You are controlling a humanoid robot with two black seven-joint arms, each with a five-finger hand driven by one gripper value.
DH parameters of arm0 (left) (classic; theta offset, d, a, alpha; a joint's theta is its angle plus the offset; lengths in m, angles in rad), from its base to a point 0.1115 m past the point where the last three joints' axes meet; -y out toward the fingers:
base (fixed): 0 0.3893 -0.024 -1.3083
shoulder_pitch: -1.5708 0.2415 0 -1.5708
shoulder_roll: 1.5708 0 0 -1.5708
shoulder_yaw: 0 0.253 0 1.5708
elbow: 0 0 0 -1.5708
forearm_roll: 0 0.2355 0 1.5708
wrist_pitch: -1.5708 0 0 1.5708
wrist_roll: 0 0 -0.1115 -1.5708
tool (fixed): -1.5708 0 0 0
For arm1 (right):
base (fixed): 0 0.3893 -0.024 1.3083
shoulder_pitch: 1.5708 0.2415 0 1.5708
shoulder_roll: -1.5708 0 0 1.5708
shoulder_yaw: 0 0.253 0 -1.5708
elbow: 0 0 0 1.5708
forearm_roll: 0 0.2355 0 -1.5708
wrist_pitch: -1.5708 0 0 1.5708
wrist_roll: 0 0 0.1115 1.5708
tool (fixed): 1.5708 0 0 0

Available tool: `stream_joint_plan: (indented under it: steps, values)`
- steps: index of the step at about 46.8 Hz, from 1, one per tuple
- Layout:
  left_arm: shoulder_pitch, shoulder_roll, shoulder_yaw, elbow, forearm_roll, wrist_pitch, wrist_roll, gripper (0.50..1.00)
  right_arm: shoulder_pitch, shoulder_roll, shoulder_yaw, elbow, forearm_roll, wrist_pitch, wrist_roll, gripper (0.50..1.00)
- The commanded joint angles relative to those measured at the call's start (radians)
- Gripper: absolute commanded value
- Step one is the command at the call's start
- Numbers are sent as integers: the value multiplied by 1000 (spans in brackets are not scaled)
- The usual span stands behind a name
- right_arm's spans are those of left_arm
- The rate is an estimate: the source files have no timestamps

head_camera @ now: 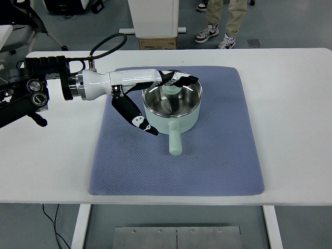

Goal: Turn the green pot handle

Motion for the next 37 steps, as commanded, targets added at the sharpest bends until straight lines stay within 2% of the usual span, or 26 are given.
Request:
stream_joint_plan:
  steps: [1,14,37]
  values:
    - [0,-8,0,1,25,0,2,1000,0,0,0,0,0,0,1,1000]
    - [-17,-60,4,1,97,0,3,1000,0,0,0,0,0,0,0,1000]
    - [-19,-110,72,9,212,-5,3,1000,0,0,0,0,0,0,0,1000]
